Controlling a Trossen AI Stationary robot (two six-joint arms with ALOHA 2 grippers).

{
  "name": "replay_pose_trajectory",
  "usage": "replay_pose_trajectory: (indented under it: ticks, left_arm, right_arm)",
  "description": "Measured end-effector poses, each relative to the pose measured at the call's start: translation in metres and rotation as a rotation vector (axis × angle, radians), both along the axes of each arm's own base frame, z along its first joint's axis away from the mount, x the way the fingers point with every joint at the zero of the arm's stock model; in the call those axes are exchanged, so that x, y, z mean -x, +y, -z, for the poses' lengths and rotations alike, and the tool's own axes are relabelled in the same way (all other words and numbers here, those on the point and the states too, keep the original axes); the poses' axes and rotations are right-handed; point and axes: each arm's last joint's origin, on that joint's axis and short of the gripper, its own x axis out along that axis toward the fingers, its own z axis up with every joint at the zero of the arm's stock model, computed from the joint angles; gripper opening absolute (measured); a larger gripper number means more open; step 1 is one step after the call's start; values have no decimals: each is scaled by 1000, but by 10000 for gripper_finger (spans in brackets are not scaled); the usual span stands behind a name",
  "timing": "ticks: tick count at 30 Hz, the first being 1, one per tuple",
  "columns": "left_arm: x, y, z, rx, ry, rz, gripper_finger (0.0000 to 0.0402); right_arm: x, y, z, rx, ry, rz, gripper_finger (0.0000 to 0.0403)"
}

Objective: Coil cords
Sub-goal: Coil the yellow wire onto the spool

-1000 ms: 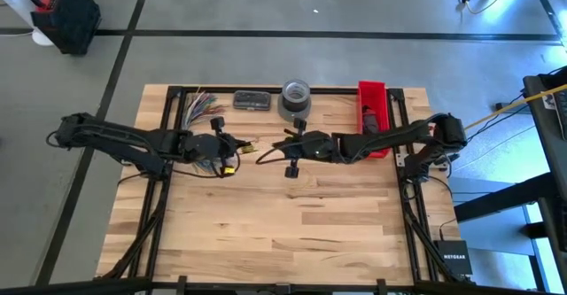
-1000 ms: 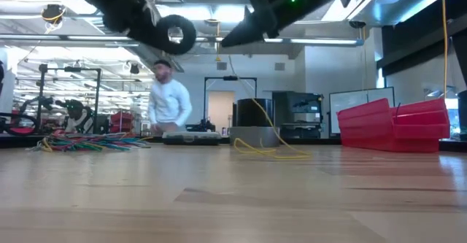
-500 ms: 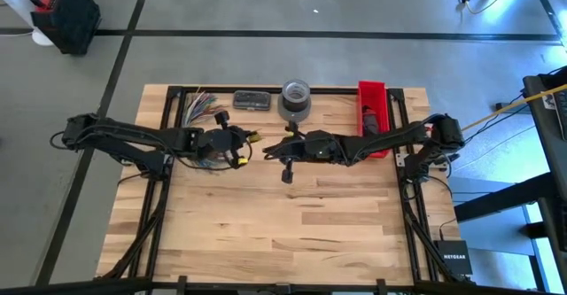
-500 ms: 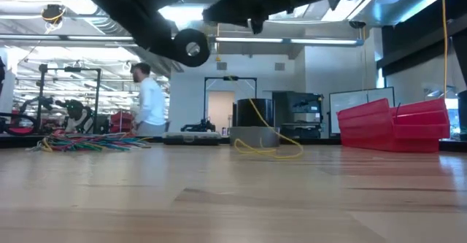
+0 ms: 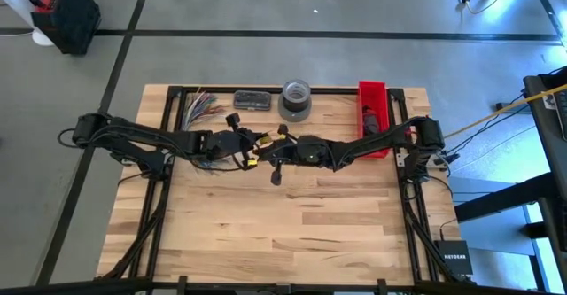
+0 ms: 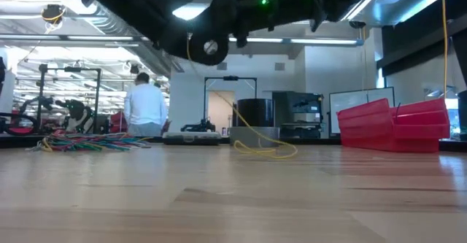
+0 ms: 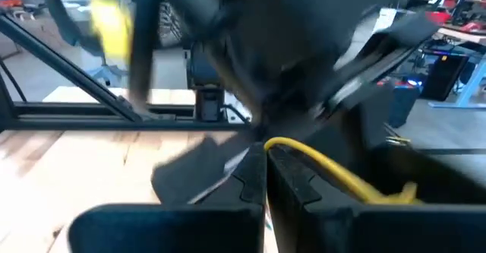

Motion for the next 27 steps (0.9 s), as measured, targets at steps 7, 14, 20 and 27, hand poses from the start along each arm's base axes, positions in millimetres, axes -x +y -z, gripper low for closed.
replay_pose_trajectory:
  ticks: [7,14,20,27]
  left_arm:
    - [6,-9,-14,32,-81,51,0]
    - [28,-22,-34,38,-115,113,0]
    - [50,-24,-39,79,-72,119,0]
    - [50,-24,-35,74,-25,119,0]
  right_arm:
    - [-6,-2,16,59,63,56,7]
    - [-5,-4,19,184,126,140,7]
    - [-2,-5,15,278,180,194,7]
    - [0,-5,15,268,193,171,7]
